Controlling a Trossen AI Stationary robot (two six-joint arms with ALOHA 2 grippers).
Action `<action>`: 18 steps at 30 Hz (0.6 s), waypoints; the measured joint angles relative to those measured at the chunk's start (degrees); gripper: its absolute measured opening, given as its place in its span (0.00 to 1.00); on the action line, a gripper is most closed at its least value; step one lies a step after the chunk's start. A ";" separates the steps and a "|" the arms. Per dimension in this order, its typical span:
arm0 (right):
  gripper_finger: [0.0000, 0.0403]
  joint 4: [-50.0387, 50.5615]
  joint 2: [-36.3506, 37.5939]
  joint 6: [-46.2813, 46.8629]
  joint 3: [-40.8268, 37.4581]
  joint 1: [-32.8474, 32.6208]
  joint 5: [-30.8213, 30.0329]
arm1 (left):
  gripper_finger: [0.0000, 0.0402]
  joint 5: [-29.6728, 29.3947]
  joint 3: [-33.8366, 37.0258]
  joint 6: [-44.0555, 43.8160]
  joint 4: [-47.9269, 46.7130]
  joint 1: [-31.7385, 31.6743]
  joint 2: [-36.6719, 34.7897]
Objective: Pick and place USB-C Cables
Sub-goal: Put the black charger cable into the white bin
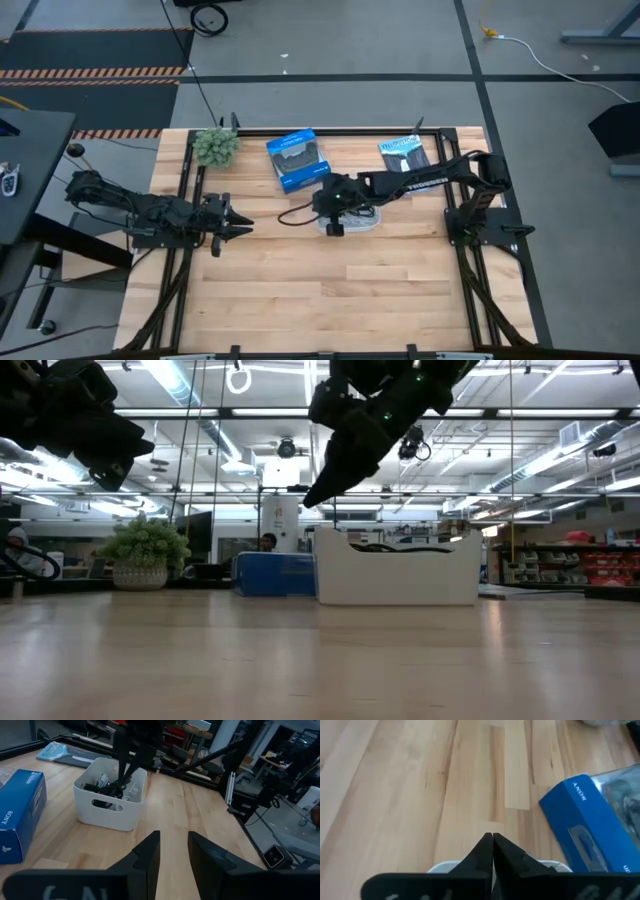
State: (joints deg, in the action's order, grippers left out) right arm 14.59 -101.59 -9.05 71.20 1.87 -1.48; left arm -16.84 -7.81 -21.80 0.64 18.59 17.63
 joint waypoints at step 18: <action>0.01 -53.70 5.07 4.26 -31.95 0.77 -3.45 | 0.27 0.00 0.00 0.00 0.05 0.00 -0.02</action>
State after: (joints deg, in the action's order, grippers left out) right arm -39.10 -96.52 -4.79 39.25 2.63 -4.92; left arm -16.84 -7.81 -21.80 0.69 18.59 17.61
